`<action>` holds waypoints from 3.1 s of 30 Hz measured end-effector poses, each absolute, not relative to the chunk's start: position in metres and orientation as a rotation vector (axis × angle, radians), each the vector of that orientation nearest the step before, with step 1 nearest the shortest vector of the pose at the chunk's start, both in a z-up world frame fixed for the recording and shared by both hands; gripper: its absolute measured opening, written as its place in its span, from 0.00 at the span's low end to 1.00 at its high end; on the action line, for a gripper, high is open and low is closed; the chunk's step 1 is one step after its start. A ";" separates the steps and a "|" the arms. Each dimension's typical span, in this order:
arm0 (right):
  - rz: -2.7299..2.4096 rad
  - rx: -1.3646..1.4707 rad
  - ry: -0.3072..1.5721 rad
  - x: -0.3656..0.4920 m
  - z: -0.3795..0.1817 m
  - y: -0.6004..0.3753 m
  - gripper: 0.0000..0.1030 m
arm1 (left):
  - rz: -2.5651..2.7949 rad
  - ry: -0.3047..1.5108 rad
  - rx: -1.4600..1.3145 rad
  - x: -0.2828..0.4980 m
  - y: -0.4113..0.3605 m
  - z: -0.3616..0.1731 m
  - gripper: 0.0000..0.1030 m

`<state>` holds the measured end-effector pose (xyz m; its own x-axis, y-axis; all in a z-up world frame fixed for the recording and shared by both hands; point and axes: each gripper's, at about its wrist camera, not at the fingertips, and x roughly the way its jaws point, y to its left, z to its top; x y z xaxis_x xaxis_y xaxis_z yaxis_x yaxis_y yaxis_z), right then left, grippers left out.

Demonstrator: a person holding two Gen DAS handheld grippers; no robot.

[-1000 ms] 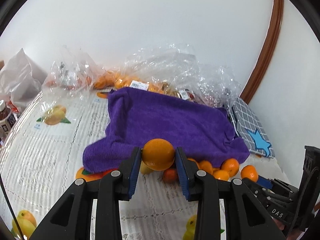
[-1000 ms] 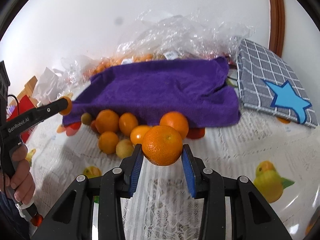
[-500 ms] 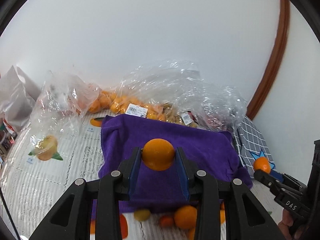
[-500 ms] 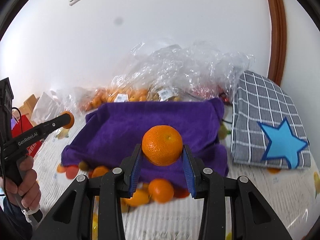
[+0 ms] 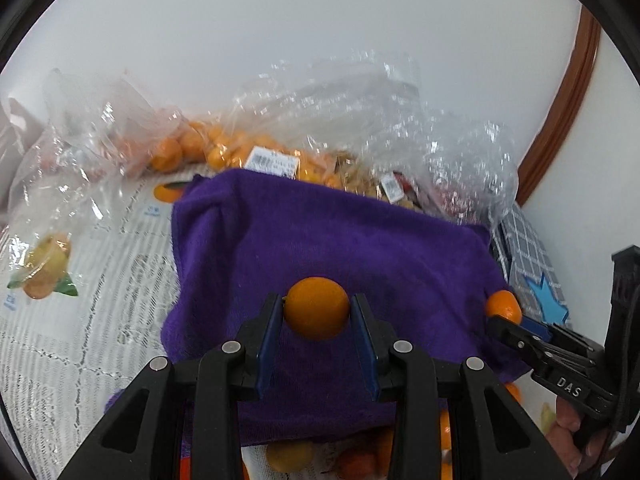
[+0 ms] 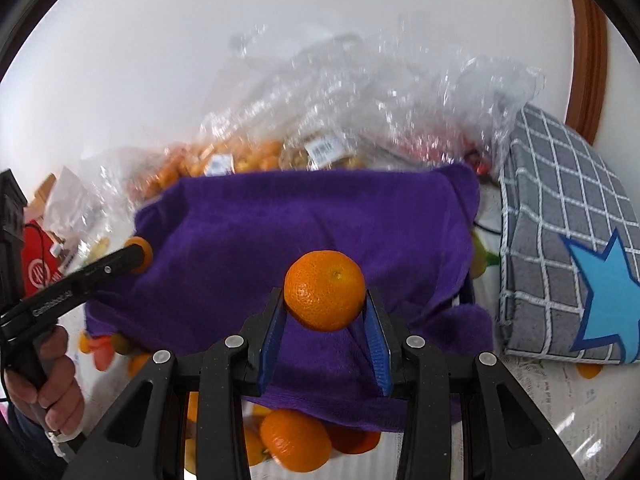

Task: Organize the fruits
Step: 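Lift both held oranges up over the purple towel, then open the right tool onto the towel while the left tool releases its small orange, then grasp another large orange with the right tool while the left tool grasps a yellow-green fruit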

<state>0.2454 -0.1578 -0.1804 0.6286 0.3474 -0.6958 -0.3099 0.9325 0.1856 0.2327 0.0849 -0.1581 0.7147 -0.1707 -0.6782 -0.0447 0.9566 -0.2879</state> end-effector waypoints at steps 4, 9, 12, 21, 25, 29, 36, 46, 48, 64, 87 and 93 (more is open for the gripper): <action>0.383 0.035 0.853 0.250 -0.191 -0.152 0.38 | -0.085 0.806 -0.263 0.235 0.079 -0.163 0.32; 0.366 -0.012 0.856 0.250 -0.196 -0.145 0.38 | -0.112 0.835 -0.256 0.237 0.073 -0.167 0.32; 0.375 0.005 0.878 0.253 -0.200 -0.145 0.38 | -0.101 0.836 -0.223 0.236 0.069 -0.169 0.32; 0.400 -0.004 0.883 0.249 -0.199 -0.145 0.53 | -0.110 0.838 -0.205 0.236 0.068 -0.169 0.35; 0.395 -0.018 0.841 0.240 -0.192 -0.150 0.62 | -0.126 0.821 -0.190 0.233 0.065 -0.168 0.45; 0.359 0.017 0.788 0.232 -0.180 -0.162 0.62 | -0.119 0.785 -0.200 0.226 0.067 -0.163 0.49; 0.308 0.061 0.727 0.222 -0.170 -0.181 0.62 | -0.082 0.700 -0.261 0.204 0.086 -0.150 0.49; 0.287 0.091 0.707 0.191 -0.168 -0.192 0.60 | -0.071 0.682 -0.285 0.156 0.106 -0.142 0.49; 0.303 0.099 0.718 0.186 -0.169 -0.193 0.59 | -0.072 0.703 -0.293 0.151 0.110 -0.144 0.49; 0.434 0.163 0.814 0.170 -0.193 -0.180 0.55 | -0.067 0.744 -0.350 0.139 0.121 -0.148 0.49; 0.398 0.103 0.867 0.181 -0.209 -0.163 0.38 | -0.074 0.756 -0.312 0.143 0.112 -0.151 0.49; 0.408 0.137 0.882 0.186 -0.212 -0.168 0.38 | -0.084 0.767 -0.310 0.146 0.110 -0.152 0.52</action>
<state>0.1860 -0.1679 -0.2124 0.5649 0.4011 -0.7211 -0.2894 0.9147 0.2821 0.1455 0.1103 -0.1521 0.7192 -0.1872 -0.6691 -0.0371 0.9513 -0.3060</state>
